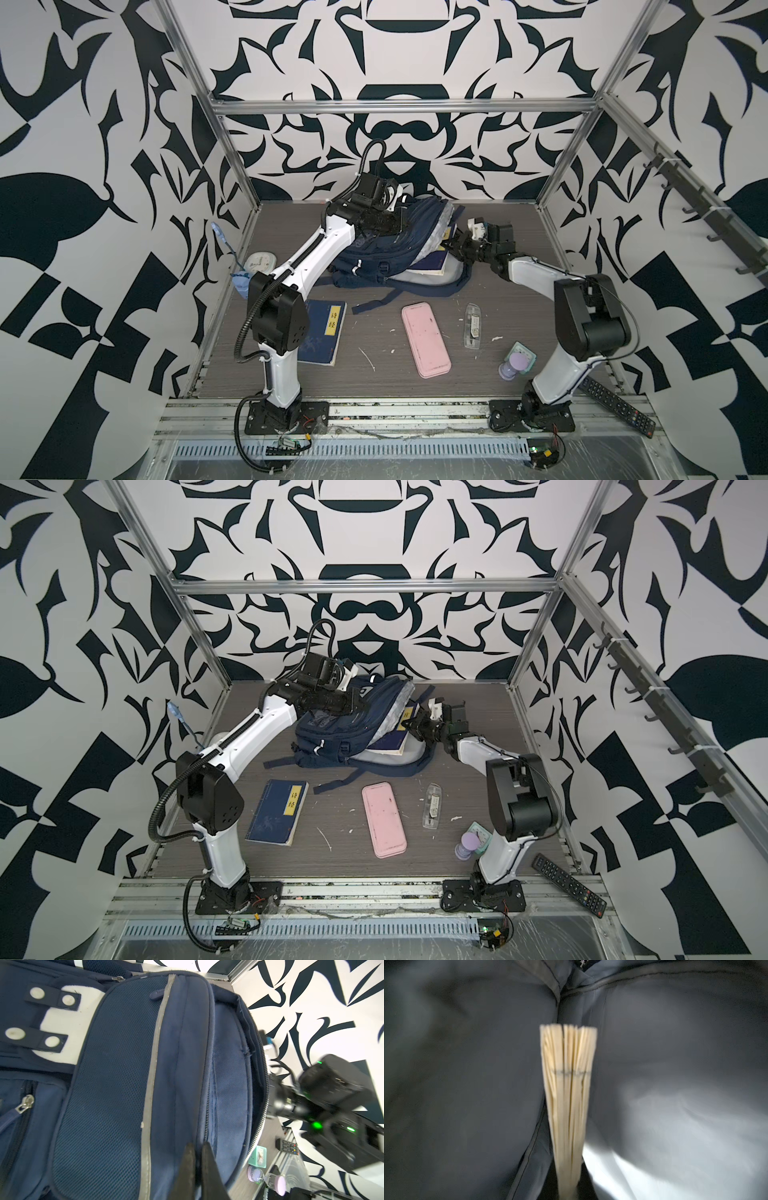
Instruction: Pack the student bag
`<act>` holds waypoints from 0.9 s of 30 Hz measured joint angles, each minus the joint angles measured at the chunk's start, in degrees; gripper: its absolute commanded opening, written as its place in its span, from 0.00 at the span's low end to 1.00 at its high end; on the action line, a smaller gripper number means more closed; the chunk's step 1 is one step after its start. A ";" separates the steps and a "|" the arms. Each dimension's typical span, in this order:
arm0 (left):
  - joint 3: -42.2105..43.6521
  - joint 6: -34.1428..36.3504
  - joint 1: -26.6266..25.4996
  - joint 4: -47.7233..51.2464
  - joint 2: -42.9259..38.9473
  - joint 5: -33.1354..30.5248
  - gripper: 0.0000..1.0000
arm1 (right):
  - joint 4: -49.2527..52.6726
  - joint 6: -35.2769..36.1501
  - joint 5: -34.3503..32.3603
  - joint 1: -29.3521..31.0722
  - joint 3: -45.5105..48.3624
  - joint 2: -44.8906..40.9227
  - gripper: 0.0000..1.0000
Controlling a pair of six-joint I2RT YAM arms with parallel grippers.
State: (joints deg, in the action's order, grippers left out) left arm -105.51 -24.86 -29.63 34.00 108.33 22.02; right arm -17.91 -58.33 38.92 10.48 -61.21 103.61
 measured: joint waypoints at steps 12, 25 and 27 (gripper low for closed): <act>2.10 -3.26 0.70 -2.51 -0.39 3.34 0.00 | -11.08 -9.18 -2.23 7.04 -15.23 20.06 0.00; 2.49 -5.60 0.74 -4.07 -0.42 5.51 0.00 | -11.82 -13.22 -7.28 12.22 -24.04 29.33 0.28; 2.69 -5.81 0.74 -4.33 -0.48 5.86 0.00 | -9.81 -12.09 -7.56 12.48 -24.96 29.11 0.40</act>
State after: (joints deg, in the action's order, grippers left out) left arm -102.83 -30.68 -28.88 29.67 107.85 27.88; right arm -27.73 -70.41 31.35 22.96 -86.17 132.73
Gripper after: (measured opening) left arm 0.062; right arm 0.308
